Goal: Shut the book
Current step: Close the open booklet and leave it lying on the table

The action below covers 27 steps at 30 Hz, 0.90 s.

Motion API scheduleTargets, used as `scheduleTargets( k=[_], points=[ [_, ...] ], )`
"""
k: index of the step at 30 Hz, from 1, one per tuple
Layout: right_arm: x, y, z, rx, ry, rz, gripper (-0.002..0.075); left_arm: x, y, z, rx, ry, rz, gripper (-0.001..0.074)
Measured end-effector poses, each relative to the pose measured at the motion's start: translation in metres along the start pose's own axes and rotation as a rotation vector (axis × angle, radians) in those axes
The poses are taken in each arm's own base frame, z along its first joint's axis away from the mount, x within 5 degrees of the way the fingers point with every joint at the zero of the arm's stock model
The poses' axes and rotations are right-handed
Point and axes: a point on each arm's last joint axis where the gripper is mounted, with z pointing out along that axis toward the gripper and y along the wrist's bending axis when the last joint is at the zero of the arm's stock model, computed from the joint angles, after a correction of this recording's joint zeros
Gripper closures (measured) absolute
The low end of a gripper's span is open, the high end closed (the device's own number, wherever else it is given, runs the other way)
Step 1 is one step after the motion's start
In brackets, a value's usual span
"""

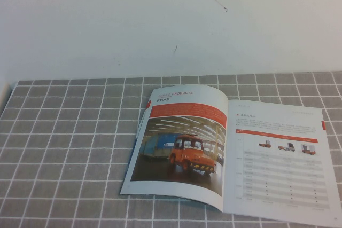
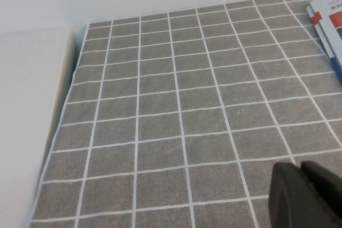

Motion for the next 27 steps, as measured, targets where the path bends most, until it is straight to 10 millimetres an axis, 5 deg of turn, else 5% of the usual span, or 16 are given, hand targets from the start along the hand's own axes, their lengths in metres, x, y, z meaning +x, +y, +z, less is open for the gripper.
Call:
scheduleTargets(
  k=[9, 27],
  points=[
    [-0.005, -0.001, 0.001, 0.009, -0.074, 0.0, 0.0728, -0.005, 0.0, 0.0, 0.003, -0.064, 0.002, 0.0738],
    [-0.078, -0.009, -0.047, 0.127, -1.074, 0.005, 0.0728, -0.067, -0.003, -0.031, 0.039, -0.854, 0.01, 0.0738]
  ],
)
